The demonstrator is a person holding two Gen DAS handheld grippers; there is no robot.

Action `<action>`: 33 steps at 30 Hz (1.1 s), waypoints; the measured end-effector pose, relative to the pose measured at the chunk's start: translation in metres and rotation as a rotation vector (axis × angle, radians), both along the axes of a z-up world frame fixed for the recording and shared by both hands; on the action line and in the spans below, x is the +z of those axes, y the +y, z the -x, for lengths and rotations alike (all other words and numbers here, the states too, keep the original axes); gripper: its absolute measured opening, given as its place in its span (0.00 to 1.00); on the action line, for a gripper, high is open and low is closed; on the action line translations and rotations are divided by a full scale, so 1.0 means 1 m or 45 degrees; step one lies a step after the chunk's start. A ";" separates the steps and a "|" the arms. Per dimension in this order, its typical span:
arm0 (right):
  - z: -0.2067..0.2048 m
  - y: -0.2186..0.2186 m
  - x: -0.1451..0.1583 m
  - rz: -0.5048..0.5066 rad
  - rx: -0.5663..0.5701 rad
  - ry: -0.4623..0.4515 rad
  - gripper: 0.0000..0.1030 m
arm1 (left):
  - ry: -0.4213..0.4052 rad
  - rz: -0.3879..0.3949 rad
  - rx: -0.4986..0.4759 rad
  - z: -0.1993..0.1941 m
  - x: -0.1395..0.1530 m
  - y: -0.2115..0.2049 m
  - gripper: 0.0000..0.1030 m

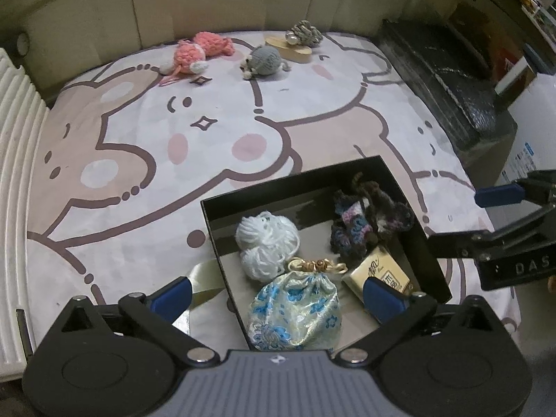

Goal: Organize objects
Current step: 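Move the right tool to the grey mouse while the left tool reaches the pink doll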

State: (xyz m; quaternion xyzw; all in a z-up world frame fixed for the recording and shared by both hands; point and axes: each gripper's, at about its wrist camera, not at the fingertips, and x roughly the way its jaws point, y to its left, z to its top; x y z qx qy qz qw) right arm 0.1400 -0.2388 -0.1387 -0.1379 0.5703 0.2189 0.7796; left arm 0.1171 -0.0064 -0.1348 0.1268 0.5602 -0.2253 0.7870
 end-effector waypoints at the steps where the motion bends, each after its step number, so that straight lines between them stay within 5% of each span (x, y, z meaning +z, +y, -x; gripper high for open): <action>1: 0.000 -0.001 0.000 -0.002 -0.004 0.000 0.94 | -0.002 0.000 0.006 0.000 0.000 0.001 1.00; 3: 0.000 -0.002 0.000 0.001 -0.012 -0.006 1.00 | -0.009 -0.010 0.018 -0.001 0.001 0.002 1.00; 20: -0.005 -0.012 0.006 -0.024 -0.051 -0.047 1.00 | -0.021 -0.009 0.068 -0.006 0.003 0.003 1.00; 33: -0.020 -0.007 0.017 -0.129 -0.114 -0.163 1.00 | -0.169 0.052 0.225 -0.027 0.019 0.015 1.00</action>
